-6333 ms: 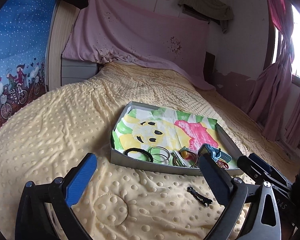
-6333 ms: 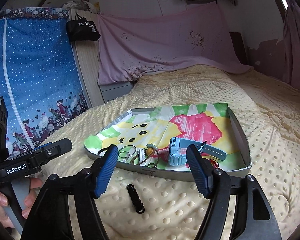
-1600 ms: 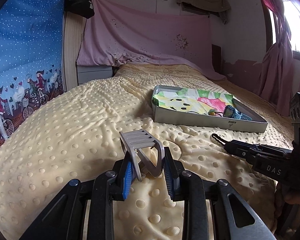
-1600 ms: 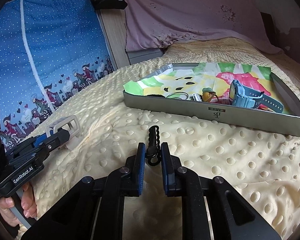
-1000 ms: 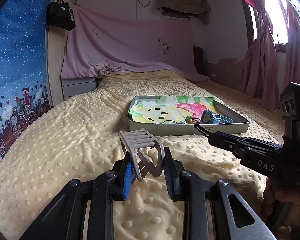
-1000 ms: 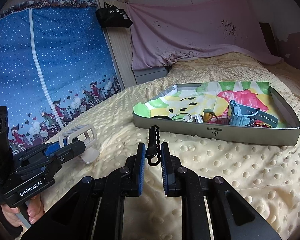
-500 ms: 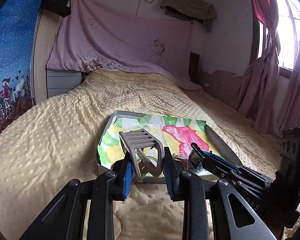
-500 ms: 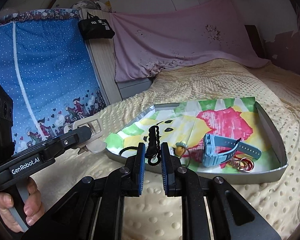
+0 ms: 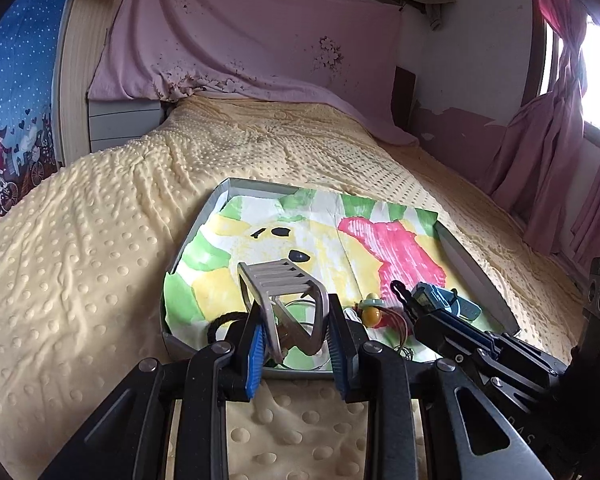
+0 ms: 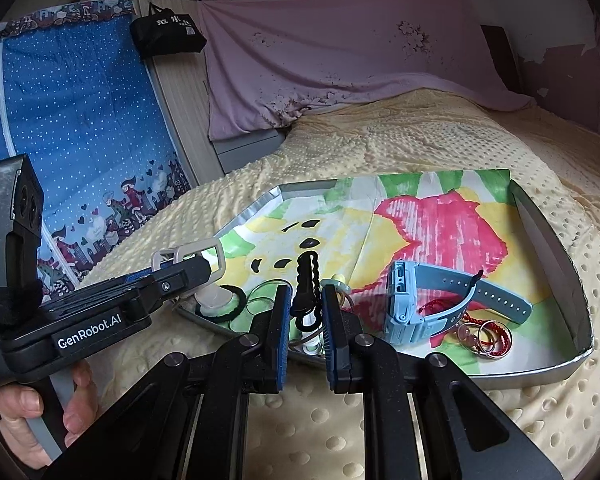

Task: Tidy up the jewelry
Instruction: 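Carry the phone stand in the left tool while the right tool carries the black clip to the tray, then open the left tool over the tray while the right tool releases the black clip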

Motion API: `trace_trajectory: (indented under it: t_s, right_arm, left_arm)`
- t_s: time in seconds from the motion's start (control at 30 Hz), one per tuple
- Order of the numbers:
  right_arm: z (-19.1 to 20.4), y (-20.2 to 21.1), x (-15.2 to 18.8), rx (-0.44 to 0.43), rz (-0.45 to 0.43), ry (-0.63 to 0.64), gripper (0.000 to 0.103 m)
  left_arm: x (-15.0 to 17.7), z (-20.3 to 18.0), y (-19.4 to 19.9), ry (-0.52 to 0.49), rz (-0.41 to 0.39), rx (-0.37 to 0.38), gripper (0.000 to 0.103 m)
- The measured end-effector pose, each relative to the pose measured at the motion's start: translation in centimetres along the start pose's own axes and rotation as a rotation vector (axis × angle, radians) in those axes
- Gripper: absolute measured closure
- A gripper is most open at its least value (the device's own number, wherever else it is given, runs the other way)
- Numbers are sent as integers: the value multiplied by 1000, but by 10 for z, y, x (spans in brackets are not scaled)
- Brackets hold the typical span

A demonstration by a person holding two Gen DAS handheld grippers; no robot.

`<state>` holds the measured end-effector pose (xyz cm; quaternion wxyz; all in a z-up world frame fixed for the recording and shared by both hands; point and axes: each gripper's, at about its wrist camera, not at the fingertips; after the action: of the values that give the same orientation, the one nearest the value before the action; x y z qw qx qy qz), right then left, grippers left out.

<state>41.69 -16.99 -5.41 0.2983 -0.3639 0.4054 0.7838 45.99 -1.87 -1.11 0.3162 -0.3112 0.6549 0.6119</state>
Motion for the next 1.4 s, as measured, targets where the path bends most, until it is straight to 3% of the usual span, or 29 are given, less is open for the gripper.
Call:
trace_trajectory:
  t_s: [1.07,1.13,1.2,1.23,1.4]
  right_arm:
    - [-12,-11,9,32,34,-46,89]
    - [-13,-8,10,40,27,-52,89]
    - [-15,-5,10,44,16,-62,89]
    - [-15,-2,10,45,7,-66,89]
    - [-14,11,10,57,-33,-68,82]
  left_arm:
    - [-2,2,-22,9,97,11,76]
    - [-1,1,-20,6,87,11,70]
    - [-2,0,-16,4,67,-1,56]
    - [-2,0,-12,5,53,-8,43]
    - [-5,-2,2,1,25,-10,41]
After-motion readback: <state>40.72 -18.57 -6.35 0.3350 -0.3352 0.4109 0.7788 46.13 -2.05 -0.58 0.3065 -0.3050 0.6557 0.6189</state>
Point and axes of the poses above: each gripper's, at about its wrist camera, not at the fingertips, and y roughly against the way its jaws point, z to its left, x to its underside, and after that the axes turned 14 degrees about -x, right-handed
